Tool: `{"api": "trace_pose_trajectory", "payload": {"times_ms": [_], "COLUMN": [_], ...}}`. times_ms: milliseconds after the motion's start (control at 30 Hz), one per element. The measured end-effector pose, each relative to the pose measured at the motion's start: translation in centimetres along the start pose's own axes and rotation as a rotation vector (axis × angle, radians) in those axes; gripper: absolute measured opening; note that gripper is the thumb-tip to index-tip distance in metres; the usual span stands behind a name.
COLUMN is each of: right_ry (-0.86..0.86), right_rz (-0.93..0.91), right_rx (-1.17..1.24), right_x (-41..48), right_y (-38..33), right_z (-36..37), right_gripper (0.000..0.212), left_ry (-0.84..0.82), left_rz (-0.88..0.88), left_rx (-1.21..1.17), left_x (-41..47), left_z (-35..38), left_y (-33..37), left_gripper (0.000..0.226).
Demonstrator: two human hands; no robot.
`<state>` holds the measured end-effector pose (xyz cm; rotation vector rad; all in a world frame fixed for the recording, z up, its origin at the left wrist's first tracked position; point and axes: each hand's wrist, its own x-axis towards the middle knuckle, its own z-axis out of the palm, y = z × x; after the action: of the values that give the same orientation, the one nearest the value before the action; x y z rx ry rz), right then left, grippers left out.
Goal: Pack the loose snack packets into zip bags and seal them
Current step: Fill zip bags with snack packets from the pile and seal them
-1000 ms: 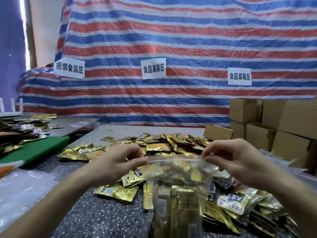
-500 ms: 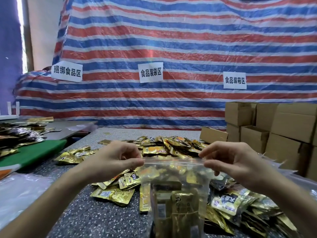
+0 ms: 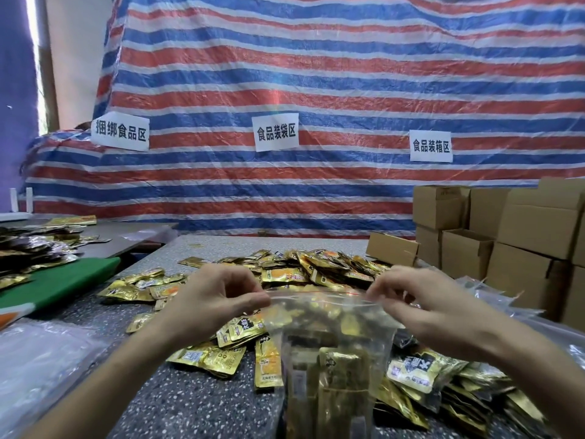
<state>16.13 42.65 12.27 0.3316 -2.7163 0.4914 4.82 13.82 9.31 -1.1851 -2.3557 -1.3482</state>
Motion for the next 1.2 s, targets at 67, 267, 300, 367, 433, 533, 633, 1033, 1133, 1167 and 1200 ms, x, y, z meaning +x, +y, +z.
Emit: {"api": "trace_pose_trajectory", "payload": {"times_ms": [67, 267, 300, 367, 433, 533, 633, 1033, 1133, 1167, 1200], "right_ry": [0.029, -0.087, -0.097, -0.131, -0.183, -0.187, -0.189, -0.221, -0.192, -0.186, -0.183], "right_rz": [-0.06, -0.263, -0.266, -0.255, -0.241, -0.236, -0.235, -0.235, -0.246, -0.248, -0.25], "right_rx": [-0.045, -0.088, -0.052, 0.048, 0.119, 0.183, 0.205, 0.215, 0.203, 0.206, 0.217], "right_x": [0.7, 5.1, 5.8, 6.6, 7.1, 7.4, 7.5, 7.4, 7.3, 7.3, 7.2], "right_y": [-1.5, -6.0, -6.3, -6.5, -6.4, -6.0, -5.9, -6.2, -6.3, -6.4, -6.5], "right_z": [0.1, 2.2, 2.4, 2.5, 2.5, 2.6, 2.9, 3.1, 3.2, 3.2, 3.2], "right_gripper": [0.022, 0.037, 0.032, 0.024, 0.016, 0.006, 0.008, 0.011, 0.011, 0.012, 0.012], "left_ry": [0.051, 0.068, 0.066, 0.049, 0.027, 0.021, 0.006, -0.079, -0.063, -0.055, -0.043], "left_rz": [0.095, 0.251, 0.249, 0.223, 0.179, 0.116, 0.064, -0.04, -0.046, -0.045, -0.044], "left_rx": [0.04, 0.09, 0.08, 0.053, 0.024, -0.033, -0.088, 0.038, 0.084, 0.078, 0.069], "left_x": [0.1, 0.3, 0.3, 0.1, -0.1, -0.2, -0.2, -0.3, -0.5, -0.6, -0.6], "left_z": [0.5, 1.0, 0.9, 0.6, 0.2, -0.2, -0.3, -0.7, -0.7, -0.7, -0.6], "left_y": [0.5, 1.6, 1.7, 1.9, 2.1, 2.2, 2.2, 2.7, 3.0, 3.1, 3.3], "left_gripper": [0.016, 0.006, 0.006, 0.013, 0.023, 0.028, 0.023, 0.007, 0.01, 0.009, 0.008]}}
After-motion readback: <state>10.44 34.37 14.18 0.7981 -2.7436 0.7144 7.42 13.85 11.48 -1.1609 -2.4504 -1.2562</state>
